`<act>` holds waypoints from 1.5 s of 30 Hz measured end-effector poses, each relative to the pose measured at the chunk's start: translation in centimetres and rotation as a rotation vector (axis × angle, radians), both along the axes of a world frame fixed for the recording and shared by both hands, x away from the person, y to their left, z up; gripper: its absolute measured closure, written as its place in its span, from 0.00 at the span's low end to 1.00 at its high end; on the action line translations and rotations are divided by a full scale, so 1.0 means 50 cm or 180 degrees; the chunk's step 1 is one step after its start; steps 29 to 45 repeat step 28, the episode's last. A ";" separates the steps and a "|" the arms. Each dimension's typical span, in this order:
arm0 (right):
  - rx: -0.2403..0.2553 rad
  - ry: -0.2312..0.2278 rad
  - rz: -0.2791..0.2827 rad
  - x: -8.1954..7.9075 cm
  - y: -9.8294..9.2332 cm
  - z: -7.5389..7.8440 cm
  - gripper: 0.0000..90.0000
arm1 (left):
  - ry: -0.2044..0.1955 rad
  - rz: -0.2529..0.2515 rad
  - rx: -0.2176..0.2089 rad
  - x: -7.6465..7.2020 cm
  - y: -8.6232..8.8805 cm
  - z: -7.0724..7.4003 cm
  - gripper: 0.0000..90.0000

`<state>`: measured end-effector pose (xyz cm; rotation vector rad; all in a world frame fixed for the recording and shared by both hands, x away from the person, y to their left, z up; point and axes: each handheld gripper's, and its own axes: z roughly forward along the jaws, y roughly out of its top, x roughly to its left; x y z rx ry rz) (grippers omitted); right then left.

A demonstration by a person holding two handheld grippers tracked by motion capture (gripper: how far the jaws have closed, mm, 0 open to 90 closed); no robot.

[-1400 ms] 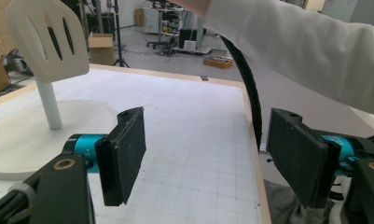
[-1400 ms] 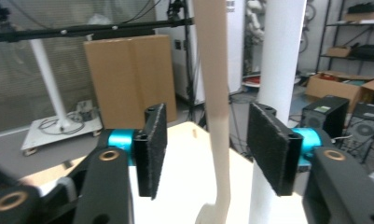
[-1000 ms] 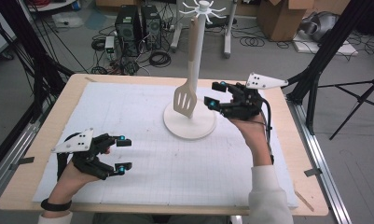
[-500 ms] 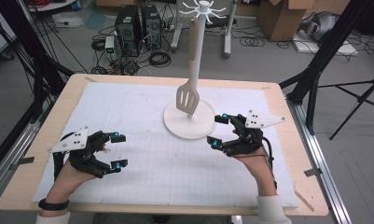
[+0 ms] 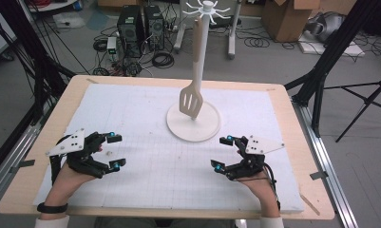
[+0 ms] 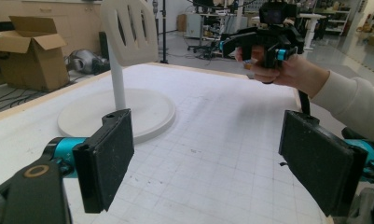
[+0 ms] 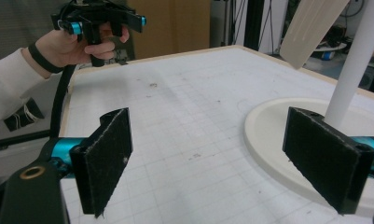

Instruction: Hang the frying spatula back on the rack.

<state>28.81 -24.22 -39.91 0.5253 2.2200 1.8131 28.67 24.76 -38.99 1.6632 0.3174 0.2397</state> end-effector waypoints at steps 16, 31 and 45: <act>0.0035 0.0168 -0.0098 -0.003 -0.025 -0.028 0.16 | -0.0006 0.0102 0.0011 -0.005 0.017 -0.006 0.20; 0.0113 0.0163 -0.0173 -0.006 -0.041 -0.027 0.16 | -0.0035 0.0092 0.0041 -0.012 0.010 -0.002 0.20; 0.0113 0.0163 -0.0173 -0.006 -0.041 -0.027 0.16 | -0.0035 0.0092 0.0041 -0.012 0.010 -0.002 0.20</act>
